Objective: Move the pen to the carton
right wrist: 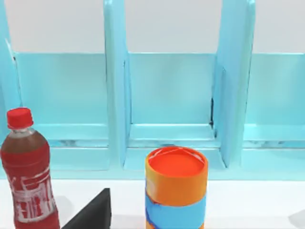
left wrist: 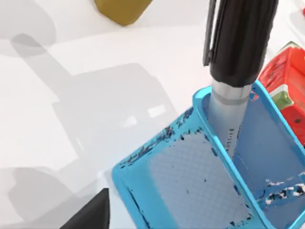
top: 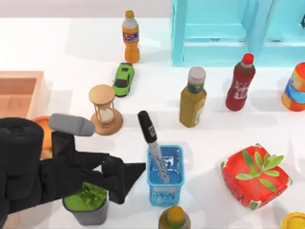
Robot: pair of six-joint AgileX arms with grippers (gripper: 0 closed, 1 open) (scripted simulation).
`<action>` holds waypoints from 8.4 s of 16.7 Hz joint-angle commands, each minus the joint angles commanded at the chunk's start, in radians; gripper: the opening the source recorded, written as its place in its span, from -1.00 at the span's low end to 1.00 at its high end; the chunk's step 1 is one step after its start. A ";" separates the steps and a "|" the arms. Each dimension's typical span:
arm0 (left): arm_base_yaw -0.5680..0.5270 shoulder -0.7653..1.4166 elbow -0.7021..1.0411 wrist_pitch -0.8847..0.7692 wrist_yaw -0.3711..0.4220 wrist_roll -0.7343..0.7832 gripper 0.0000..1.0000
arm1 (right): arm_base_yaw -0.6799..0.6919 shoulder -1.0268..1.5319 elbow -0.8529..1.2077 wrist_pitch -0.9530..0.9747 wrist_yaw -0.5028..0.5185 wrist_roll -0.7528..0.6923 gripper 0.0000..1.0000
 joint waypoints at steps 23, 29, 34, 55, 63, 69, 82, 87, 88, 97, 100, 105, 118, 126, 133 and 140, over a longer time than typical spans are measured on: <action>-0.140 0.576 0.176 0.429 -0.112 -0.077 1.00 | 0.000 0.000 0.000 0.000 0.000 0.000 1.00; -0.151 0.612 0.159 0.470 -0.121 -0.080 1.00 | 0.000 0.000 0.000 0.000 0.000 0.000 1.00; -0.151 0.612 0.159 0.470 -0.121 -0.080 0.25 | 0.000 0.000 0.000 0.000 0.000 0.000 1.00; -0.118 0.575 0.215 0.410 -0.087 -0.045 -1.00 | 0.000 0.000 0.000 0.000 0.000 0.000 1.00; 0.139 0.357 0.369 -0.100 0.160 0.135 -1.00 | 0.000 0.000 0.000 0.000 0.000 0.000 1.00; 0.387 0.106 0.470 -0.500 0.332 0.266 -1.00 | 0.000 0.000 0.000 0.000 0.000 0.000 1.00; 0.491 0.063 0.542 -0.646 0.358 0.384 -1.00 | 0.000 0.000 0.000 0.000 0.000 0.000 1.00; 0.594 0.134 0.703 -0.788 0.319 0.649 -1.00 | 0.000 0.000 0.000 0.000 0.000 0.000 1.00; 0.621 0.151 0.738 -0.824 0.311 0.712 -1.00 | 0.000 0.000 0.000 0.000 0.000 0.000 1.00; 0.916 0.302 0.973 -1.167 0.263 1.240 -1.00 | 0.000 0.000 0.000 0.000 0.000 0.000 1.00; 0.986 0.337 1.005 -1.247 0.256 1.349 -1.00 | 0.000 0.000 0.000 0.000 0.000 0.000 1.00; 1.007 0.350 1.012 -1.274 0.254 1.383 -1.00 | 0.000 0.000 0.000 0.000 0.000 0.000 1.00; 0.945 0.366 0.777 -0.983 0.229 1.315 -1.00 | 0.000 0.000 0.000 0.000 0.000 0.000 1.00; 0.945 0.366 0.776 -0.981 0.229 1.314 -0.40 | 0.000 0.000 0.000 0.000 0.000 0.000 1.00; 0.945 0.366 0.776 -0.981 0.229 1.314 0.66 | 0.000 0.000 0.000 0.000 0.000 0.000 1.00; 0.945 0.366 0.776 -0.981 0.229 1.314 1.00 | 0.000 0.000 0.000 0.000 0.000 0.000 1.00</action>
